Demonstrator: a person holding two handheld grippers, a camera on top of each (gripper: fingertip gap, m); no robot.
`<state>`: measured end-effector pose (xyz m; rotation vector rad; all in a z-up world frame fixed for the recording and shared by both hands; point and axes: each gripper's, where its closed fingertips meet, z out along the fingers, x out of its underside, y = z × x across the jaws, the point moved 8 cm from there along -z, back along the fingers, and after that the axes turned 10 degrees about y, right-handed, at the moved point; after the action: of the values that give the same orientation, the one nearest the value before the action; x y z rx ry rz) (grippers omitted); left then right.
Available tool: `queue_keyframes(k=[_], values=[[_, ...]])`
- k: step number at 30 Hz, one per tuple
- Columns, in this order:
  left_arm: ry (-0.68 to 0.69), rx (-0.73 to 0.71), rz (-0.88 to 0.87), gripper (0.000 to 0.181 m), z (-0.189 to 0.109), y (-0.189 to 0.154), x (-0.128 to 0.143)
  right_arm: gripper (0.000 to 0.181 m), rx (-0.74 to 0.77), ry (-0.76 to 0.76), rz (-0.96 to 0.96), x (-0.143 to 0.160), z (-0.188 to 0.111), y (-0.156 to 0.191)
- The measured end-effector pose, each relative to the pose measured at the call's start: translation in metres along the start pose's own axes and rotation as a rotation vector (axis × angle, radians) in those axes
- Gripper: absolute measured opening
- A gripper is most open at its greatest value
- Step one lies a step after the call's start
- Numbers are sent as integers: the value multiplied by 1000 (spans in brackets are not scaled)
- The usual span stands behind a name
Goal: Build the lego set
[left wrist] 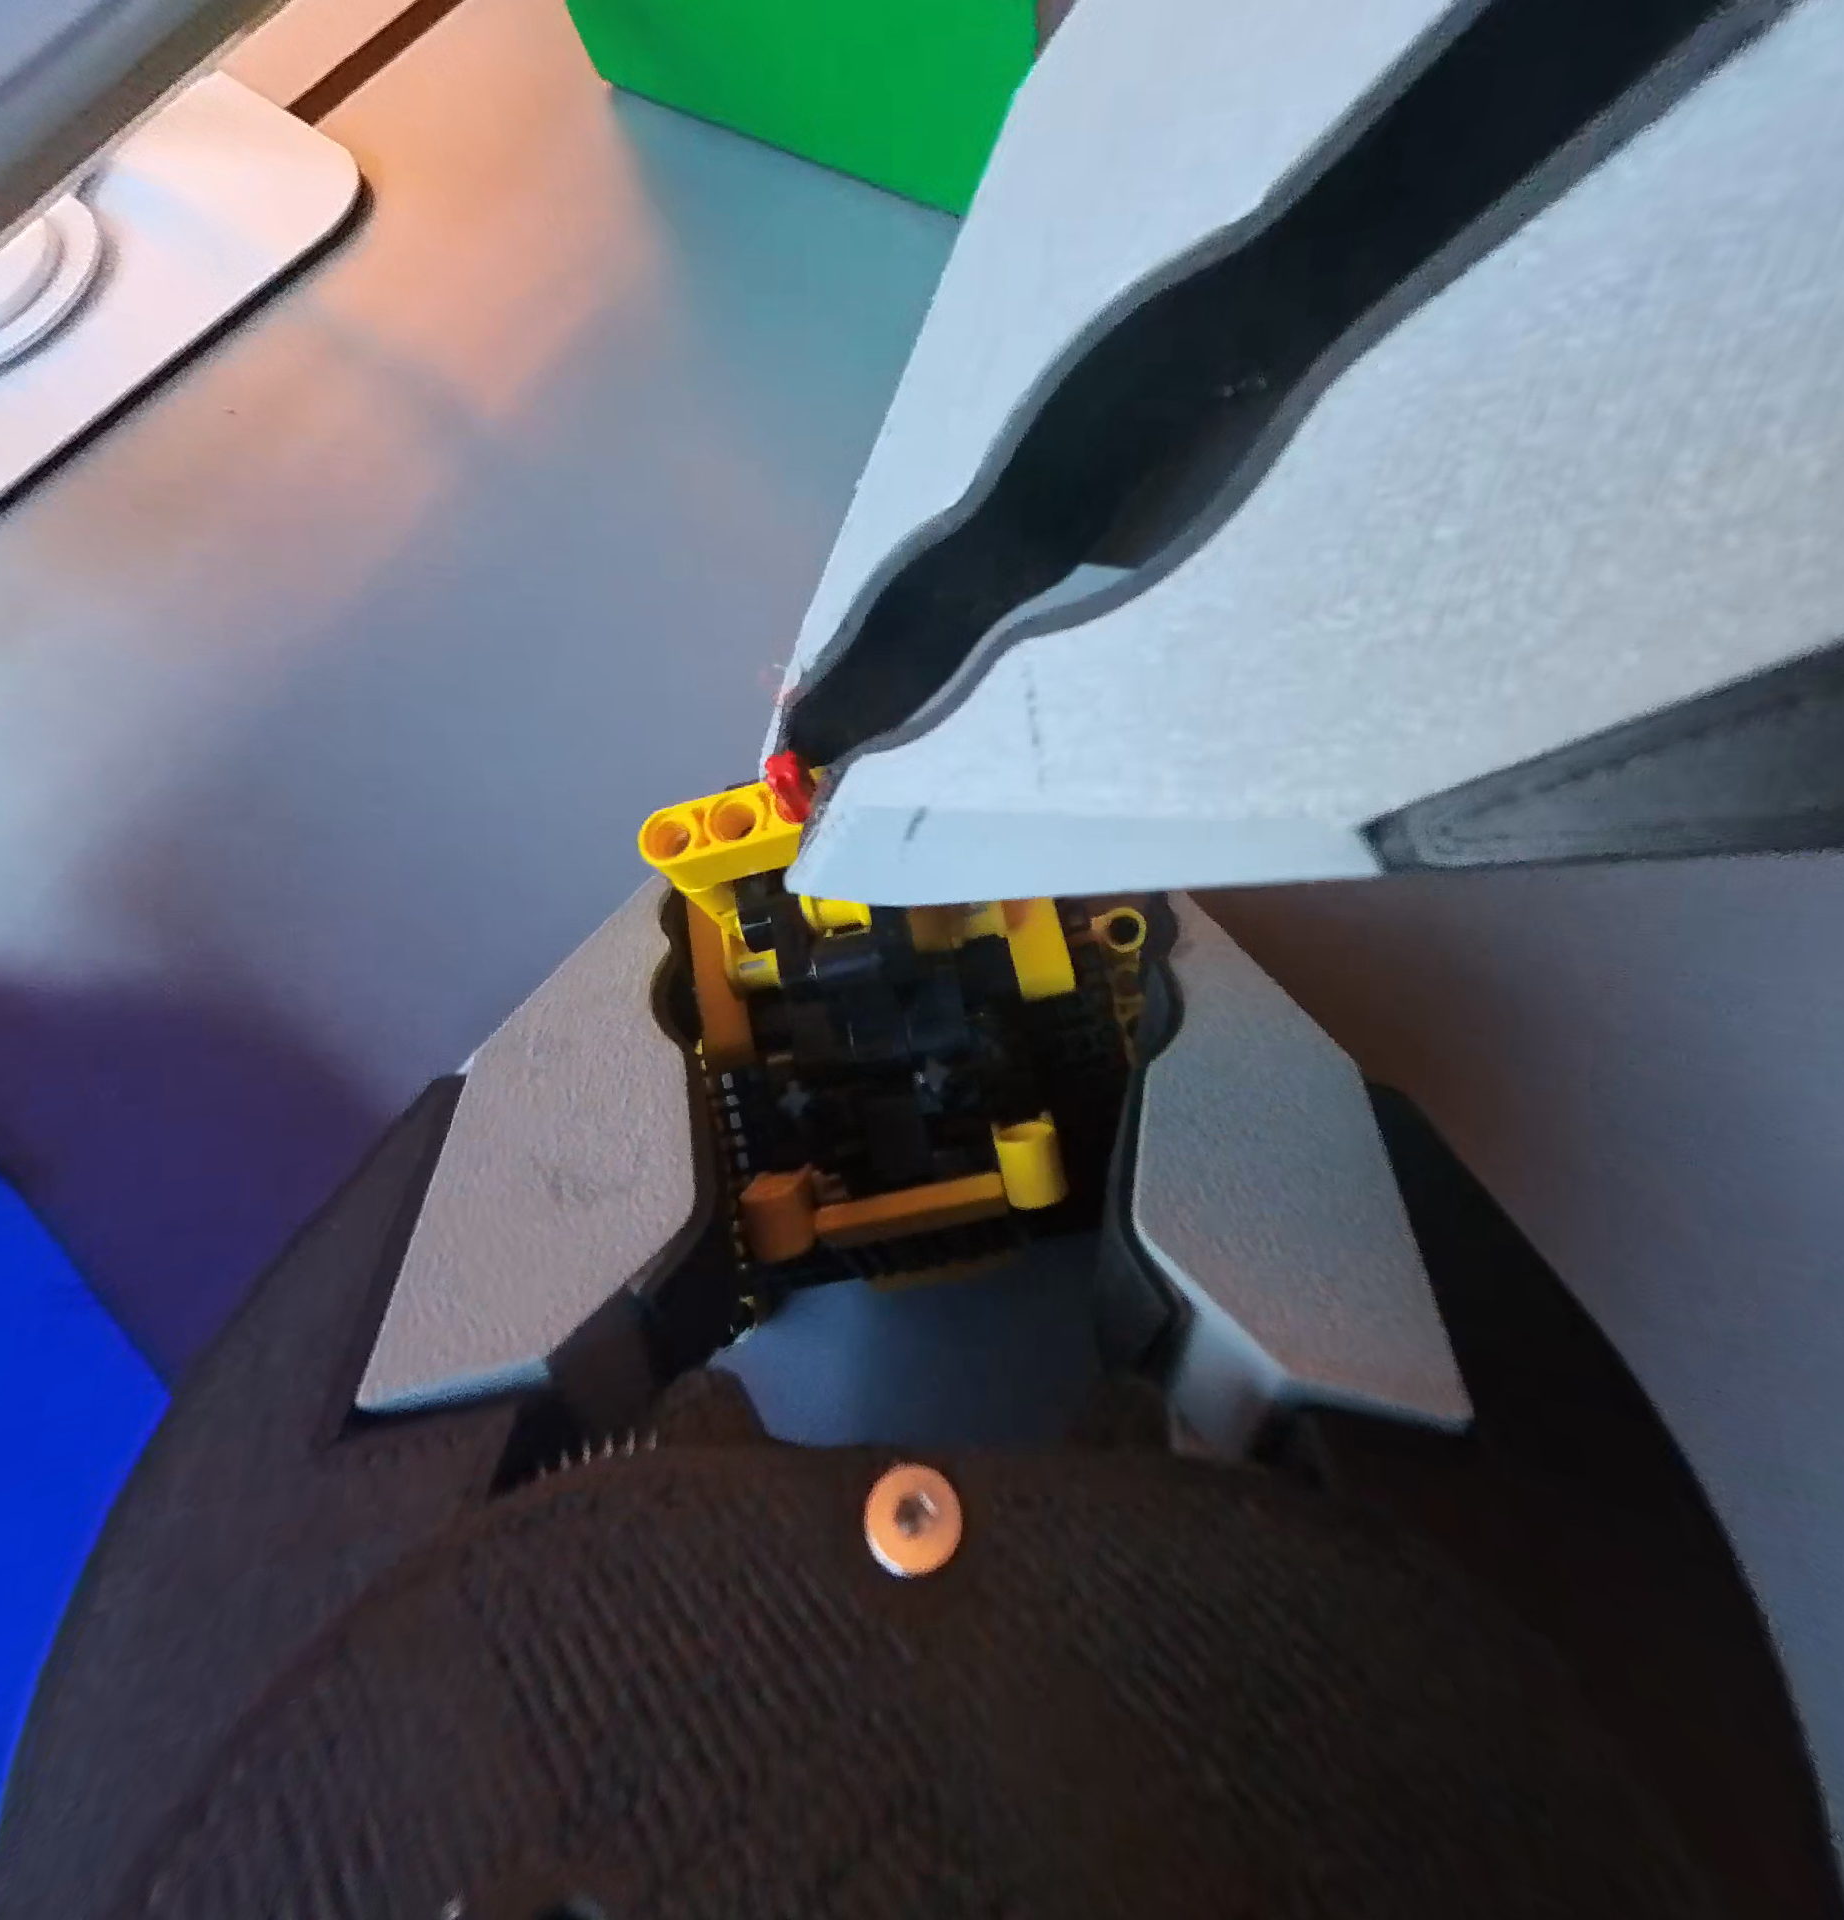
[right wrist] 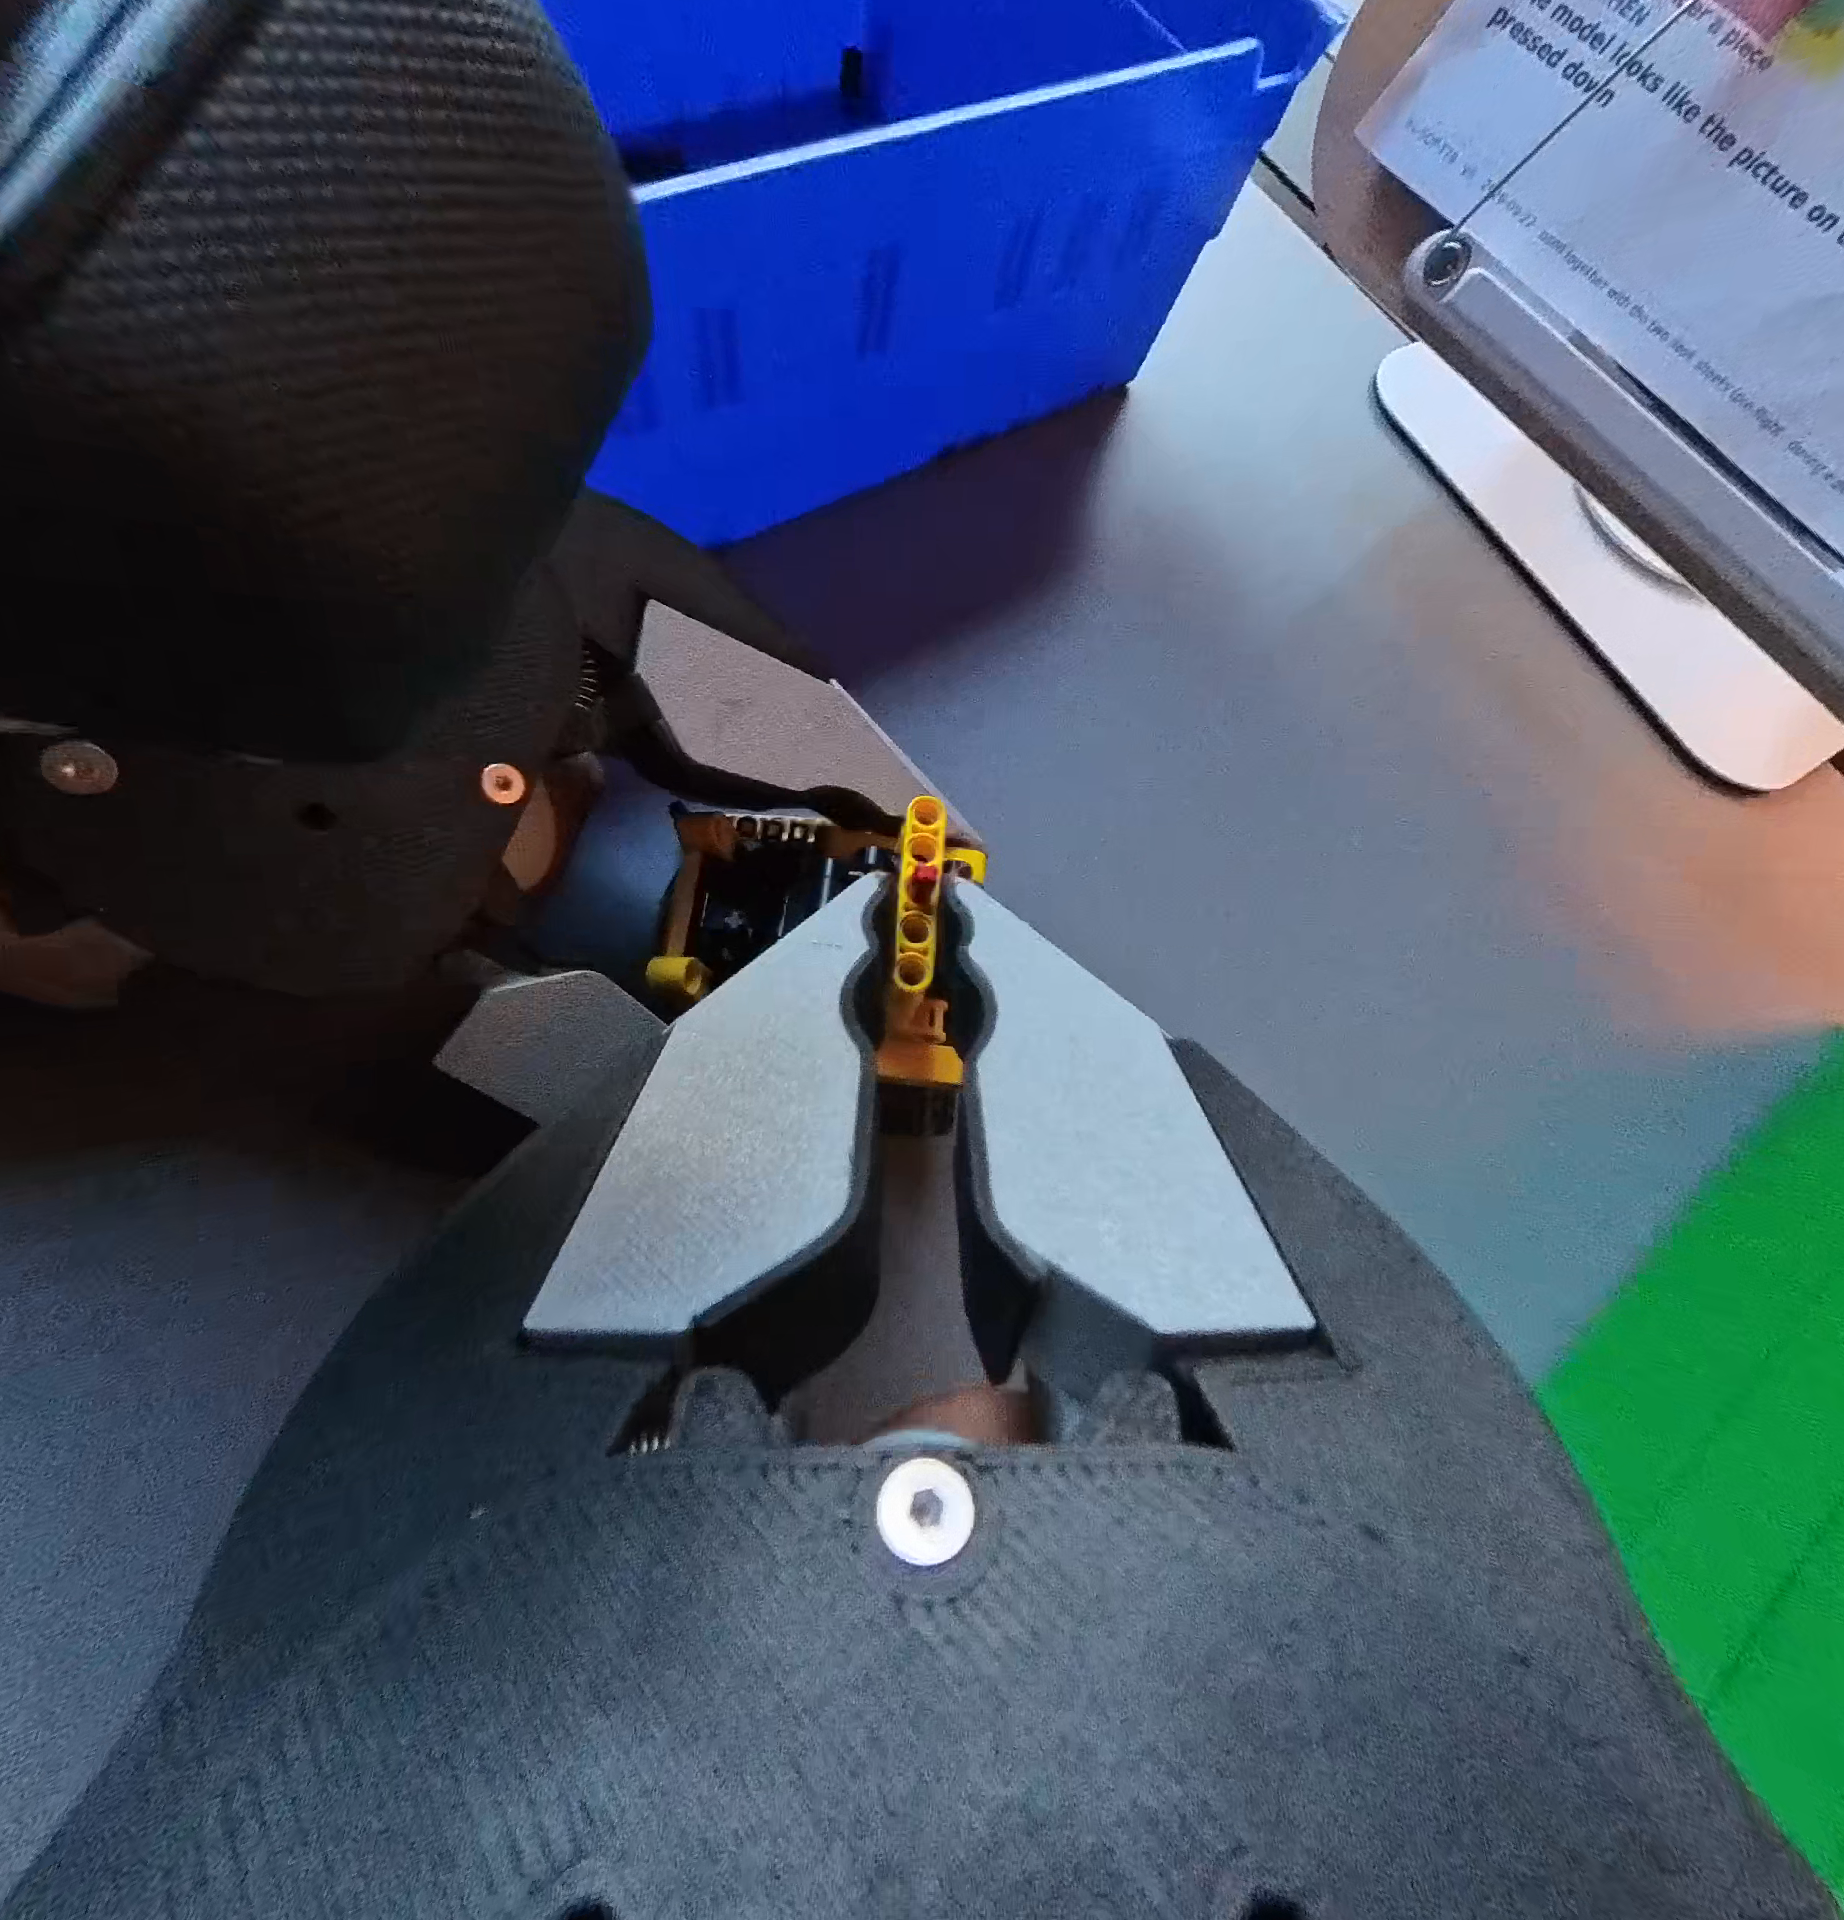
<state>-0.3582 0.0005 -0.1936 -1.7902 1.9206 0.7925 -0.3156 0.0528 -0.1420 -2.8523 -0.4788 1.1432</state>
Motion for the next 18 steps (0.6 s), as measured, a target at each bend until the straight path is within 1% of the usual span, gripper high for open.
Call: queue_keyframes(k=[2,3,4,5,6,7,9,10,12,14,16,17,18], values=[[-2,-3,-8,84,1,1,0,4,9,-47,27,-1,-2,0],[4,-8,-13,85,1,2,0,3,7,-186,61,-7,-15,-4],[2,-3,-13,84,1,1,0,3,5,-355,110,-17,-43,-13],[1,-3,-13,84,1,2,0,3,-1,-468,157,-27,-69,-25],[1,-2,-15,84,1,2,0,3,-21,-512,190,-34,-86,-36],[1,-3,-15,84,1,2,-1,4,-61,-492,209,-41,-90,-46],[0,-8,-14,84,1,1,-1,4,-124,-410,204,-53,-80,-53],[-1,-9,-11,84,1,1,-2,4,-149,-386,156,-66,-72,-49],[-3,-6,3,84,1,0,-2,5,-226,-318,25,-104,-51,-32],[-4,-6,13,84,1,-2,-2,8,-329,-308,-101,-150,-27,-8],[-4,-6,14,84,1,-2,-2,39,-423,-241,-170,-191,1,17],[-5,-1,12,84,0,-1,-2,49,-445,-176,-206,-206,15,28],[-6,4,8,84,0,-1,-2,52,-420,-111,-238,-216,28,34]])
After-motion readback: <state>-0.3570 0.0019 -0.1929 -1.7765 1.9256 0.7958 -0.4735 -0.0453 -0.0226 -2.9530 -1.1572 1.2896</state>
